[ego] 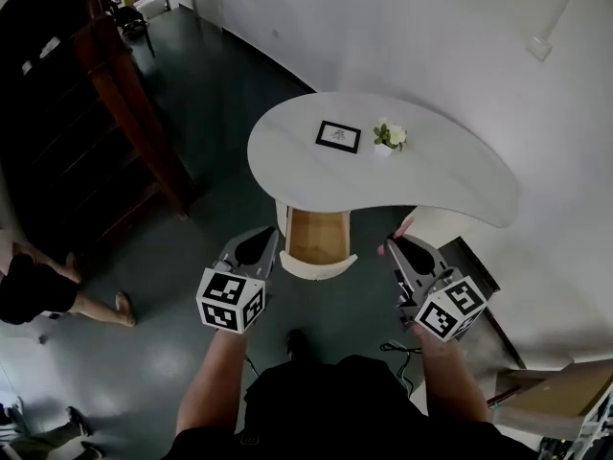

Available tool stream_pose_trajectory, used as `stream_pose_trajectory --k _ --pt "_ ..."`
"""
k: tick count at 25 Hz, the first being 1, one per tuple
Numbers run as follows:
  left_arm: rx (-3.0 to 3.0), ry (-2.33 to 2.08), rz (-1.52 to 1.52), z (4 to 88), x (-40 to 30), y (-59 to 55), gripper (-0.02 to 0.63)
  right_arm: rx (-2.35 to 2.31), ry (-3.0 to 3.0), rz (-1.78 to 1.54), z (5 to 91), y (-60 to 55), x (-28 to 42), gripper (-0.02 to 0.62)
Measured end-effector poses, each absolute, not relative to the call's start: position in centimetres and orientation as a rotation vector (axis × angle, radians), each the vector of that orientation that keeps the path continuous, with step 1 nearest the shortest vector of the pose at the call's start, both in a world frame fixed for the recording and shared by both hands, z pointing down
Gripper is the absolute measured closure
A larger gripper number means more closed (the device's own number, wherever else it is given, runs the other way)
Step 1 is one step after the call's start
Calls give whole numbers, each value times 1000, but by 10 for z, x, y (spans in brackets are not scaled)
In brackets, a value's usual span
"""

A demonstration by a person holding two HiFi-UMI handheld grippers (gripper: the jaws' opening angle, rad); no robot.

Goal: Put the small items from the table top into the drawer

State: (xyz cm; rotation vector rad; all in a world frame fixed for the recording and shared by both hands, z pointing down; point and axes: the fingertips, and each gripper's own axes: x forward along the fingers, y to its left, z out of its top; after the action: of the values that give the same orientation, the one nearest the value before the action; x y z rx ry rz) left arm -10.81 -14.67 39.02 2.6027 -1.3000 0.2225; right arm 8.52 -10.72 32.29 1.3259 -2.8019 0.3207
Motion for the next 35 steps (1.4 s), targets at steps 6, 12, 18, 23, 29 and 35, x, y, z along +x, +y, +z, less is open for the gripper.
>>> stream_pose_trajectory --k 6,12,18,23,29,35 --pt "2603 -1277 239 394 -108 -169 595 1336 -2802 368 332 -138 85 551" --pt "2550 -1343 258 404 -102 -192 595 1231 -2834 397 348 -179 86 551" --pt "2429 -1505 261 404 -81 -219 595 1019 -2899 412 355 -234 103 551" --pt "2350 -1617 283 410 -46 -232 595 790 -2908 465 379 -270 115 551" --pt "2225 -1708 260 423 -54 -224 595 579 -2892 470 398 -269 90 551" --pt "2176 -1731 229 437 -85 -205 595 481 -2851 450 413 -252 46 551"
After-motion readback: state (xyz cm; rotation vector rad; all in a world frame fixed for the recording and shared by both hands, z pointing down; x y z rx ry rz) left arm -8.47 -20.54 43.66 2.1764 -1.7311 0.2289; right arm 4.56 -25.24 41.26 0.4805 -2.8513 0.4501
